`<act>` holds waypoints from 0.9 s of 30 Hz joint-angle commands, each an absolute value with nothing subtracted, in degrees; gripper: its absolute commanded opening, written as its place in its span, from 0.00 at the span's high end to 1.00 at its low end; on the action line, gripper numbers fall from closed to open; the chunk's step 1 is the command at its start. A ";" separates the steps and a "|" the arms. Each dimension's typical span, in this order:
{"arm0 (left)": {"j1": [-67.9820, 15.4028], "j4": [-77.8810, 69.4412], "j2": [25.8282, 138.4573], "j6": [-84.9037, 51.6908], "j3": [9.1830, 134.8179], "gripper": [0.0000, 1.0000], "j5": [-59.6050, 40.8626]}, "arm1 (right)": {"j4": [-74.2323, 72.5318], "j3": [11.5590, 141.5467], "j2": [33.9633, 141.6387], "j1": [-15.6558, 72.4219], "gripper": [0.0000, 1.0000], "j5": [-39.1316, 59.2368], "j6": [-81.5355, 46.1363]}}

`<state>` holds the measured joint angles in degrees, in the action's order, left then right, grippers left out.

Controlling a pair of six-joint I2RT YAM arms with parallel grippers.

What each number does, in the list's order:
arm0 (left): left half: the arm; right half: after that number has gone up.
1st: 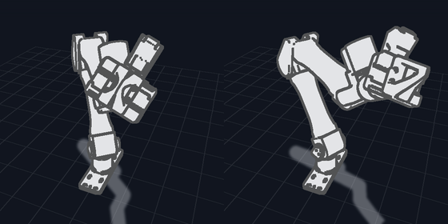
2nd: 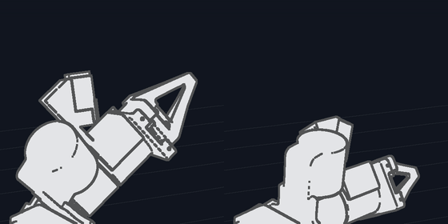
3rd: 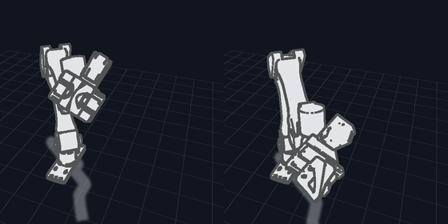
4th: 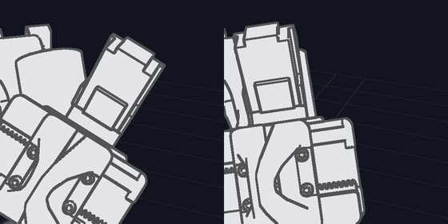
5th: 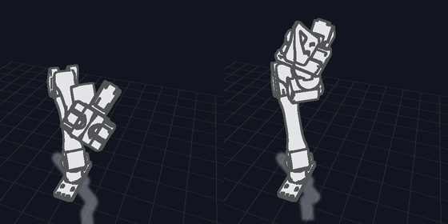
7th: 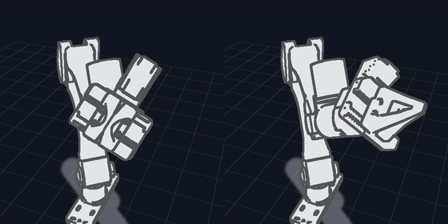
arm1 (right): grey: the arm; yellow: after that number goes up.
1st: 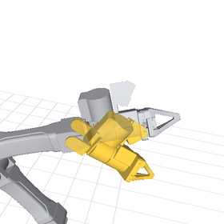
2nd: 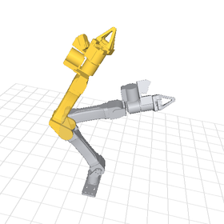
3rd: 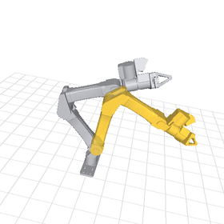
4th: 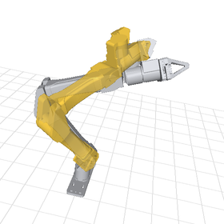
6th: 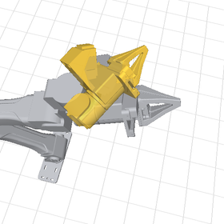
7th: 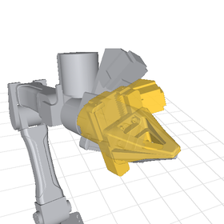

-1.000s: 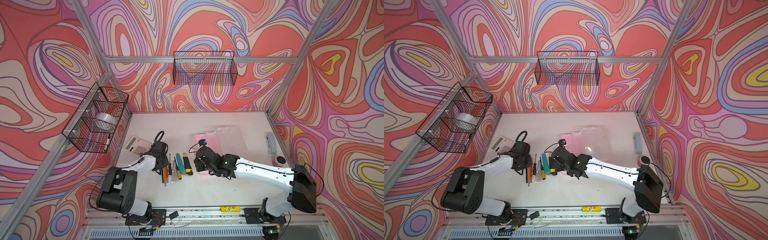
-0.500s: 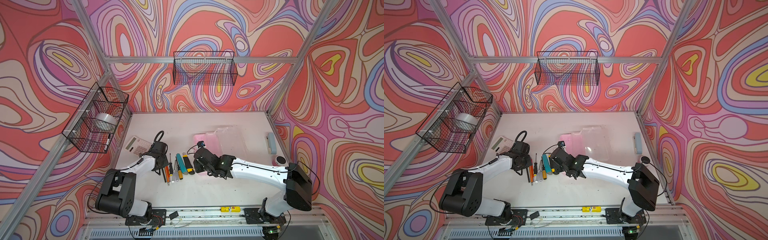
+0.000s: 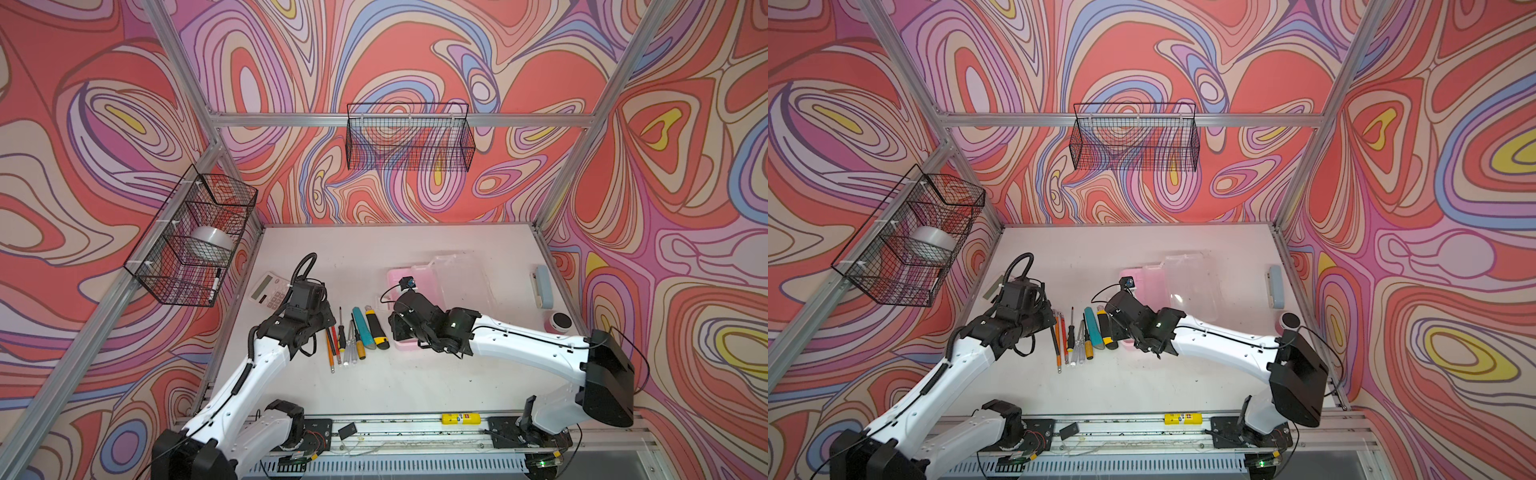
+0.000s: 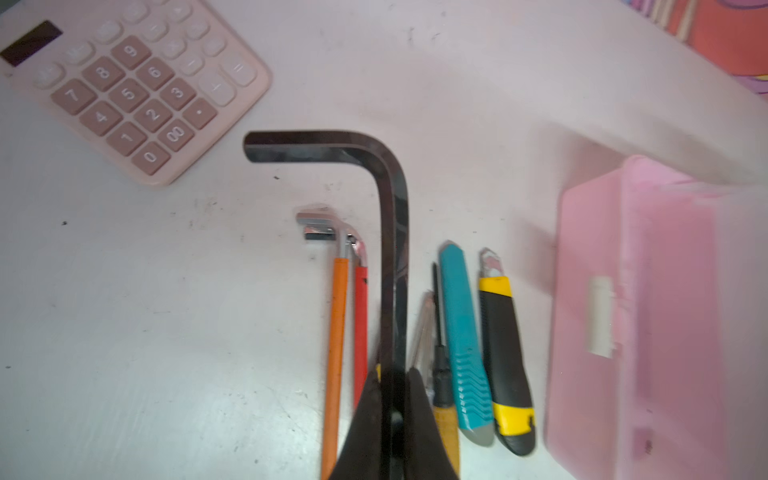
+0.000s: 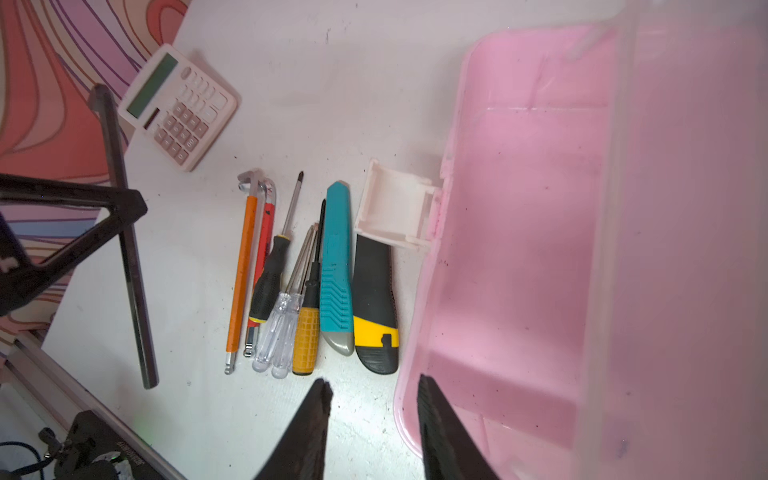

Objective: Pack the tool kit
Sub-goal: 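Lift the black hex key with the left gripper over the pink box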

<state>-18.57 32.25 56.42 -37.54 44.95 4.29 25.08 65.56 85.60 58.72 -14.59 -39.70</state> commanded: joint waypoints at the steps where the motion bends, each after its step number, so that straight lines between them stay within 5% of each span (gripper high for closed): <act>1: -22.96 35.40 54.58 -42.01 49.72 1.00 3.36 | 24.93 65.10 81.29 57.80 0.63 -17.82 -39.60; 11: -37.96 25.01 74.60 -43.83 62.86 1.00 3.38 | 26.38 64.34 76.20 54.21 0.63 -19.97 -39.71; 27: -41.74 18.37 96.45 -47.90 71.49 1.00 1.41 | 24.61 60.56 74.50 52.05 0.63 -17.97 -40.99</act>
<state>-41.63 20.69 94.63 -45.98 69.28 1.45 25.23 61.39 75.05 52.75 -18.52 -40.75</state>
